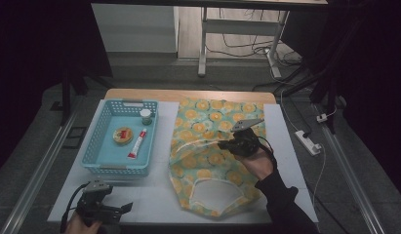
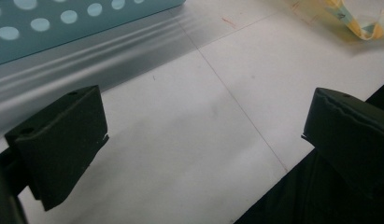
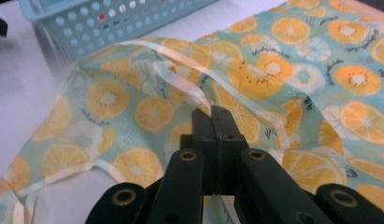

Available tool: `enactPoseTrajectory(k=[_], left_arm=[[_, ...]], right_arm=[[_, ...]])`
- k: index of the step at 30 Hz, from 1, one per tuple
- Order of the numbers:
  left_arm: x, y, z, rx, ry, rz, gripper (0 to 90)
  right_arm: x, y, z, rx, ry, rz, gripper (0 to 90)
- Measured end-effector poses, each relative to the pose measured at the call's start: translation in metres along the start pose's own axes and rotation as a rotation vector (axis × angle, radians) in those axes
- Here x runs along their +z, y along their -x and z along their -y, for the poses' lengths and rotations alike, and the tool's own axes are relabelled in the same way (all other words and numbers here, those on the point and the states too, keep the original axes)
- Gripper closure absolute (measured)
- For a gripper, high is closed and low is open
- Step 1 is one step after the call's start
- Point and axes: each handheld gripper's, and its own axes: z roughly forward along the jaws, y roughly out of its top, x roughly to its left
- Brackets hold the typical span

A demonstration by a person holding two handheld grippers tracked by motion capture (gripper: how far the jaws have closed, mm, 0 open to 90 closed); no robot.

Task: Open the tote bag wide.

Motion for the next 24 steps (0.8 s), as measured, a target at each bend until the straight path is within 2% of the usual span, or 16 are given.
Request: enactPoseTrajectory(k=[9, 24], left_arm=[[0.000, 0.000, 0.000, 0.002, 0.003, 0.002, 0.0], [0.000, 0.000, 0.000, 0.000, 0.003, 0.003, 0.0]], right_arm=[[-0.001, 0.001, -0.015, 0.000, 0.027, -0.014, 90.0], [-0.004, 0.002, -0.031, -0.011, 0.069, -0.002, 90.0]])
